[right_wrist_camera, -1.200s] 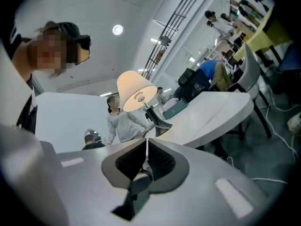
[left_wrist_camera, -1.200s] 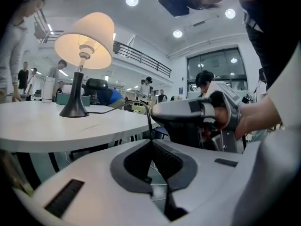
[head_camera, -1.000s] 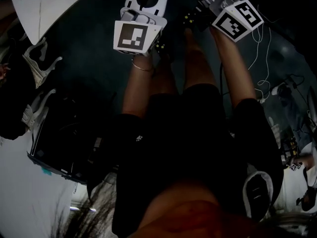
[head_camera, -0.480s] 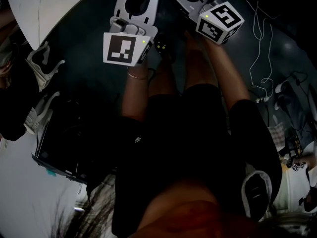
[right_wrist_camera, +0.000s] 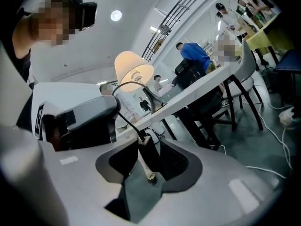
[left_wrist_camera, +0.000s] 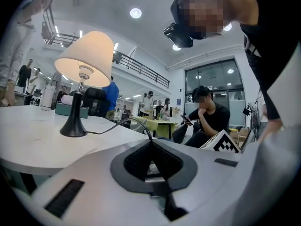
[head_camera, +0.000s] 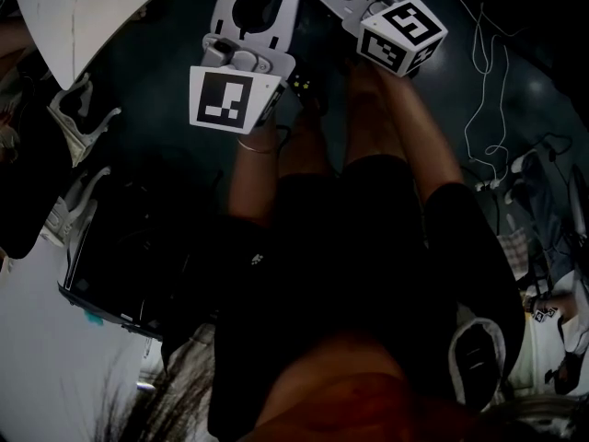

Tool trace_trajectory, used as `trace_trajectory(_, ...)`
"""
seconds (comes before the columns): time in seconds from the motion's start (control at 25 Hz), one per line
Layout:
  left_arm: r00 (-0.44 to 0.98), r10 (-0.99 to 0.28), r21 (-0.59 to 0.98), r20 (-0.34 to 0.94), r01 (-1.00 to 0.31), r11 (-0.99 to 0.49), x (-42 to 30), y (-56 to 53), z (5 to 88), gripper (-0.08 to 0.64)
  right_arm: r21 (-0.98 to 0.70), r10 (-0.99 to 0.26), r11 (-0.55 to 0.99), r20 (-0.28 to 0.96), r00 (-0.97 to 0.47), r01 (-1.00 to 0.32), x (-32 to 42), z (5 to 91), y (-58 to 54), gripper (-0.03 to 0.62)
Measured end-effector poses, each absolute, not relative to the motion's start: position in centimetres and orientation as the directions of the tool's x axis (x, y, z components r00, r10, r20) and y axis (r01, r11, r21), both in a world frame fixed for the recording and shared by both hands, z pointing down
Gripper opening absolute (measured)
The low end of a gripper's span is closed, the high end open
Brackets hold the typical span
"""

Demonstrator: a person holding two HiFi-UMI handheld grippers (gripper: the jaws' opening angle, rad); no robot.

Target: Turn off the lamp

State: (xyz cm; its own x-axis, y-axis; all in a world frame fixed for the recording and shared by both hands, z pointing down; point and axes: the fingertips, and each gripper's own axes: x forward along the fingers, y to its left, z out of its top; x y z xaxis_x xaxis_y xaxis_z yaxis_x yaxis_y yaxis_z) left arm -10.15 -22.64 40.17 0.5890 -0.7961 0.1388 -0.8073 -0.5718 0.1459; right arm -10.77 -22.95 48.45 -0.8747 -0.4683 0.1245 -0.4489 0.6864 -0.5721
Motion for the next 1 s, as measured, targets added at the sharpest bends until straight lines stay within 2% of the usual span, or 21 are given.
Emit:
trace_trajectory(0.28, 0.596, -0.792, 0.147, 0.136, -0.802, -0.578, -10.5, -22.4, 39.8, 0.012, -0.582, -0.461, 0.69, 0.104, -0.881, -0.43, -11.2, 48.2, -23.3, 0.118)
trace_trajectory(0.52, 0.614, -0.778, 0.118, 0.131, -0.789, -0.603, -10.4, -22.4, 40.2, 0.014, -0.6, -0.433, 0.694, 0.095, -0.896, -0.399, -11.4, 48.2, -22.8, 0.064)
trace_trajectory(0.84, 0.659, -0.741, 0.068, 0.129, -0.752, -0.656, -10.1, -22.0, 41.2, 0.015, -0.658, -0.431, 0.652, 0.087, -0.898, -0.377, -10.5, 49.0, -22.7, 0.06)
trace_trajectory(1.0, 0.665, -0.736, 0.069, 0.129, -0.746, -0.662, -10.2, -21.6, 42.0, 0.018, -0.644, -0.422, 0.652, 0.13, -0.897, -0.4, -10.2, 49.6, -22.4, 0.06)
